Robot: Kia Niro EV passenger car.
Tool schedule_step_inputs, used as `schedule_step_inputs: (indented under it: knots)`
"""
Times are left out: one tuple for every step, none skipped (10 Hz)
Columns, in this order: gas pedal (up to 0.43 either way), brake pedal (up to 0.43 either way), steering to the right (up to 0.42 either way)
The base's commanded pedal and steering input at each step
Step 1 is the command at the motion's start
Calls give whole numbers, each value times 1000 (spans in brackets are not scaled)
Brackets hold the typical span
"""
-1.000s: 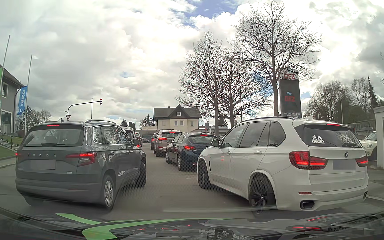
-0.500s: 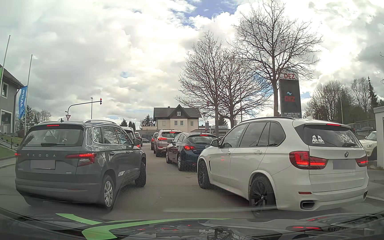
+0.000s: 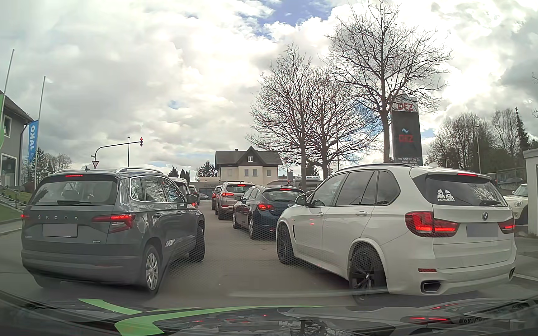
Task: Follow the waypoints while adhering to traffic rules and regulations
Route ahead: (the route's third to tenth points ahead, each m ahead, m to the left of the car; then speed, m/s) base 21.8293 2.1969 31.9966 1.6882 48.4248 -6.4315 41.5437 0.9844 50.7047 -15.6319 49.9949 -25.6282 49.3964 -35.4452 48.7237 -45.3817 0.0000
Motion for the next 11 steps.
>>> schedule_step_inputs:
  knots:
    - [0,287,571]
    - [0,287,571]
    - [0,287,571]
    - [0,287,571]
    - [0,287,571]
    - [0,287,571]
    - [0,287,571]
    - [0,287,571]
    - [0,287,571]
    - [0,287,571]
    - [0,287,572]
